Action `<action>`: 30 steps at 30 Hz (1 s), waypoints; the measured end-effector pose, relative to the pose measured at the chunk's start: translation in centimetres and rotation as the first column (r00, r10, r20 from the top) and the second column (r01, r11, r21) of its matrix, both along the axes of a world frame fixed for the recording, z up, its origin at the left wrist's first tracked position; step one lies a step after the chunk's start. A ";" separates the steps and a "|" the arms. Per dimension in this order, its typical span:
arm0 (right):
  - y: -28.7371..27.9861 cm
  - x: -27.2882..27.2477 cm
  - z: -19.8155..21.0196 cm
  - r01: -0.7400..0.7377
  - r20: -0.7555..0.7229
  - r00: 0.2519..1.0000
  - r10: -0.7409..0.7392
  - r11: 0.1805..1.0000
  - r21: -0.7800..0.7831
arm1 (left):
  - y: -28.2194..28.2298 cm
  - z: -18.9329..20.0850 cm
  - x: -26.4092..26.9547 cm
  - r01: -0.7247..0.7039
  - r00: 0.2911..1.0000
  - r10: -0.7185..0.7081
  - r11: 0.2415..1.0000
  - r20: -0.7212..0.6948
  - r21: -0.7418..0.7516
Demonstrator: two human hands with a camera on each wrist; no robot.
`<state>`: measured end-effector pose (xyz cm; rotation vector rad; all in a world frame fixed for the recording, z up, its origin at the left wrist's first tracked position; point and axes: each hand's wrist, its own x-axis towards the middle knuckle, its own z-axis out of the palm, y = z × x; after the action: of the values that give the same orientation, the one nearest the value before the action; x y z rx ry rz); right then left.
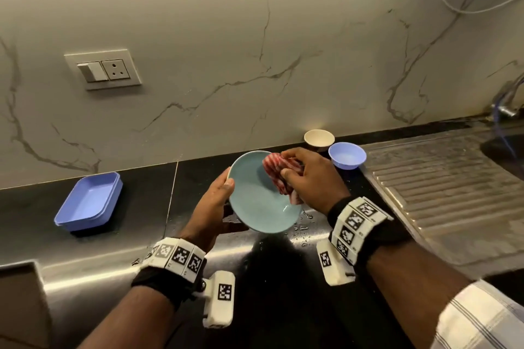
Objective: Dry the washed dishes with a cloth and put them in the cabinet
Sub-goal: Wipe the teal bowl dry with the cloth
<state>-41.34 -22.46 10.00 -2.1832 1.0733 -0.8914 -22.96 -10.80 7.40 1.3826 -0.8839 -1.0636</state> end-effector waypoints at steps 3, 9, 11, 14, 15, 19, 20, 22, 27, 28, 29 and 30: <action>0.0 1.0 -0.3 0.017 -0.024 1.000 -0.017 1.000 -0.025 | 0.3 0.5 0.2 0.036 0.999 -0.035 0.999 0.030 -0.033; -0.3 1.5 -0.4 0.059 -0.018 0.998 -0.060 0.996 -0.069 | 0.2 1.2 0.4 0.062 0.997 -0.060 0.997 0.042 -0.046; -0.3 1.6 -0.6 0.077 -0.036 0.996 -0.080 0.994 -0.078 | 0.0 1.4 0.0 0.100 0.993 -0.096 0.993 0.067 -0.056; -0.6 1.3 -0.4 0.111 0.014 0.994 -0.110 0.992 -0.055 | -0.7 2.1 -1.1 0.151 0.987 -0.148 0.988 0.065 -0.044; -0.8 1.1 -0.4 0.126 0.035 0.992 -0.124 0.991 -0.050 | -1.0 2.2 -1.4 0.170 0.984 -0.167 0.985 0.061 -0.038; -1.0 0.2 -0.1 0.165 0.130 0.979 -0.155 0.984 -0.066 | -2.5 2.7 -2.5 0.196 0.981 -0.195 0.980 0.021 -0.030; -1.1 -0.1 0.1 0.161 0.147 0.978 -0.150 0.984 -0.070 | -2.9 2.9 -2.7 0.196 0.981 -0.195 0.980 0.010 -0.031; -1.5 -1.1 0.4 0.153 0.150 0.979 -0.140 0.985 -0.082 | -3.9 3.1 -3.4 0.206 0.978 -0.206 0.978 -0.004 -0.031; -3.6 -5.6 1.6 0.172 0.121 0.981 -0.153 0.972 -0.163 | -6.7 3.8 -6.4 0.266 0.964 -0.265 0.964 0.032 -0.028; -4.0 -6.7 1.7 0.180 0.099 0.982 -0.164 0.965 -0.190 | -7.3 4.0 -7.2 0.288 0.957 -0.286 0.957 0.053 -0.028; -4.4 -7.8 1.7 0.187 0.071 0.982 -0.175 0.960 -0.210 | -8.0 4.2 -8.1 0.313 0.948 -0.310 0.949 0.076 -0.029; -4.8 -9.0 1.7 0.191 0.047 0.982 -0.185 0.955 -0.227 | -8.7 4.4 -9.1 0.337 0.938 -0.333 0.941 0.096 -0.031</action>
<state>-50.32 -27.22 11.66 -2.2749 1.2346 -1.1778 -32.04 -19.51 11.80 1.2746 -1.2358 -1.2350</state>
